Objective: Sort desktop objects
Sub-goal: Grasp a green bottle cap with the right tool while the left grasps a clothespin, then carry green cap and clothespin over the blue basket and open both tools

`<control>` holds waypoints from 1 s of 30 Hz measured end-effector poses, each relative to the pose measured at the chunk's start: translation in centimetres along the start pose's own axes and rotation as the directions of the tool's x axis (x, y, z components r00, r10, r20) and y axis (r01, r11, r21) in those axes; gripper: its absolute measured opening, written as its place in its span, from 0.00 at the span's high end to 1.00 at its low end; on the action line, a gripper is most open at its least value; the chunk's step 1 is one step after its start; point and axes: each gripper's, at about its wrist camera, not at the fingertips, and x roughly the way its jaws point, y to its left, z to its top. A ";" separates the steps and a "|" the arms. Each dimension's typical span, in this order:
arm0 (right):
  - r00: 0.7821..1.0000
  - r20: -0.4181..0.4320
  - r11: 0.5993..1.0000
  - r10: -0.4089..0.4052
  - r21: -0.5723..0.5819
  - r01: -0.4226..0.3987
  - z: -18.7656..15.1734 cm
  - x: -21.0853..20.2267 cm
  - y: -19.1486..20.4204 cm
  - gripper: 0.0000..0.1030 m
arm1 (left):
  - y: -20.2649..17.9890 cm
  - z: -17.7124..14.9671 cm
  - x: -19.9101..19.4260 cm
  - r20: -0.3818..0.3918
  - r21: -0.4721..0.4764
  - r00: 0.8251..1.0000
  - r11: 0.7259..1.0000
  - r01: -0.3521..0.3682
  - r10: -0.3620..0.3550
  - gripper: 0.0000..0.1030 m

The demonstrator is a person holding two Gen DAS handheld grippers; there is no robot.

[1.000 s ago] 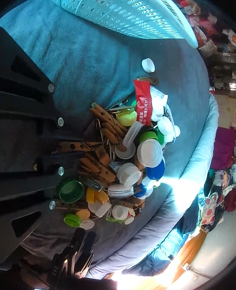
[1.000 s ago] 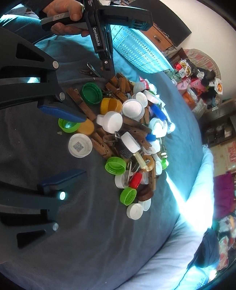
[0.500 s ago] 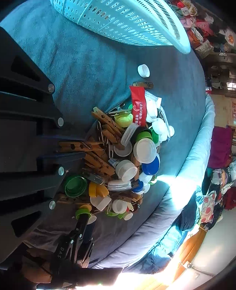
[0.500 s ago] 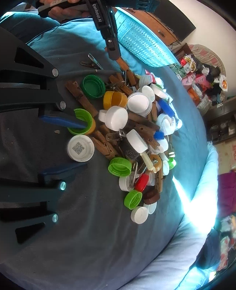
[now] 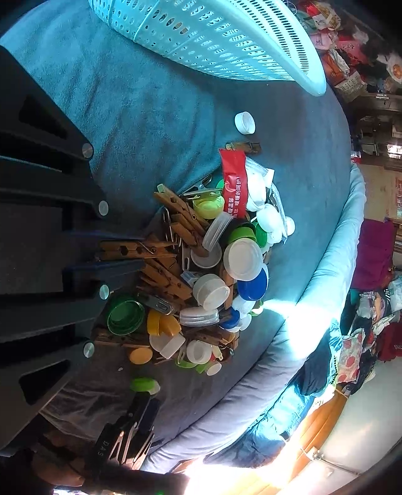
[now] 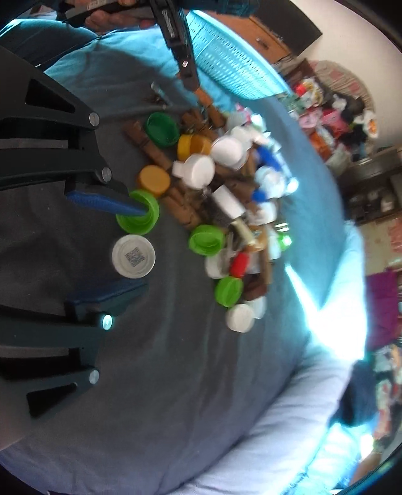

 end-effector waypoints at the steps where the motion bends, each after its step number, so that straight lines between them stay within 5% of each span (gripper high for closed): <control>1: 1.000 0.022 1.000 0.001 -0.017 -0.001 -0.1 -0.7 0.4 0.54 | -0.1 0.1 -0.1 0.003 0.005 1.000 1.000 0.000 0.000 0.88; 9: 0.995 -0.018 0.982 0.098 -0.159 -0.099 0.0 0.4 3.2 0.54 | -0.3 -0.2 0.5 -0.012 0.013 1.000 1.000 0.017 -0.017 0.88; 15: 0.992 -0.085 0.976 0.089 -0.191 -0.104 0.1 3.3 4.0 0.55 | -0.3 -0.4 0.9 -0.021 0.016 1.000 1.000 0.016 -0.016 0.88; 19: 0.994 -0.088 0.983 0.064 -0.165 -0.078 -0.1 3.1 3.4 0.72 | -0.4 -0.3 0.1 -0.001 0.021 1.000 1.000 0.005 -0.005 0.88; 30: 0.990 0.102 0.989 0.100 -0.118 -0.088 6.1 -3.3 7.5 0.72 | 2.6 1.8 -7.4 0.183 0.017 0.977 0.994 -0.112 0.107 0.88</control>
